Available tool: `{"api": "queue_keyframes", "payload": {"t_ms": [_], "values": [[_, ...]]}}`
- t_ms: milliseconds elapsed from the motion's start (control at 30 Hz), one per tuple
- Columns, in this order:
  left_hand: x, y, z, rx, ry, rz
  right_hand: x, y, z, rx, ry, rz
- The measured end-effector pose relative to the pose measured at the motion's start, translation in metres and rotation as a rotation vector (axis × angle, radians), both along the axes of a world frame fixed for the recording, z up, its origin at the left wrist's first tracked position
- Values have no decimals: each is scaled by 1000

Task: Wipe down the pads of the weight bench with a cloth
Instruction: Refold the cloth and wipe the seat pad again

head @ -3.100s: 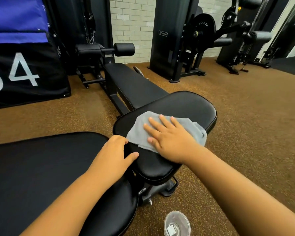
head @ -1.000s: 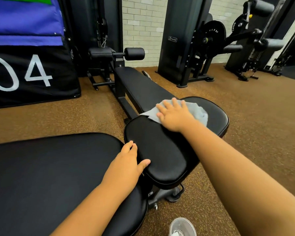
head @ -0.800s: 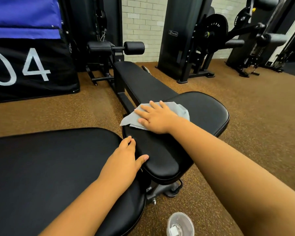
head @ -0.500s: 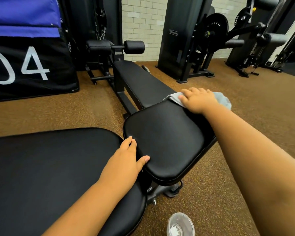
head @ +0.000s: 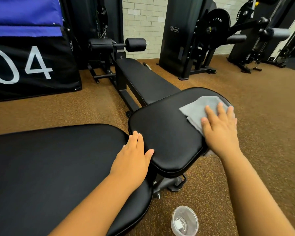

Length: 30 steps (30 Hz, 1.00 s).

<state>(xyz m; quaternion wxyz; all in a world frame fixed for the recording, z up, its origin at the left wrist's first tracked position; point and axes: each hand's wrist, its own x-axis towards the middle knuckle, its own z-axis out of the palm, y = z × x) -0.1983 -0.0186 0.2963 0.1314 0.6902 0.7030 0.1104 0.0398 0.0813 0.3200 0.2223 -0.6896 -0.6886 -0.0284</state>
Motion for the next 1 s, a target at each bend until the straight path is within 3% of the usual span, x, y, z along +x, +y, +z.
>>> {"api": "queue_keyframes", "payload": {"t_ms": [100,200,367,667,1000], "values": [[3,-1,-2,-19,50,3,-9,3,1,53,526,-141],[2,1,-2,-43,57,-1,-41,-23,-10,111,786,-187],[1,2,1,-73,56,-15,-89,-84,-44,134,867,-84],[6,-5,10,-115,-66,0,-45,-27,-4,111,989,-210],[58,-35,14,318,-326,-60,-96,-113,-62,169,1162,-20]]}}
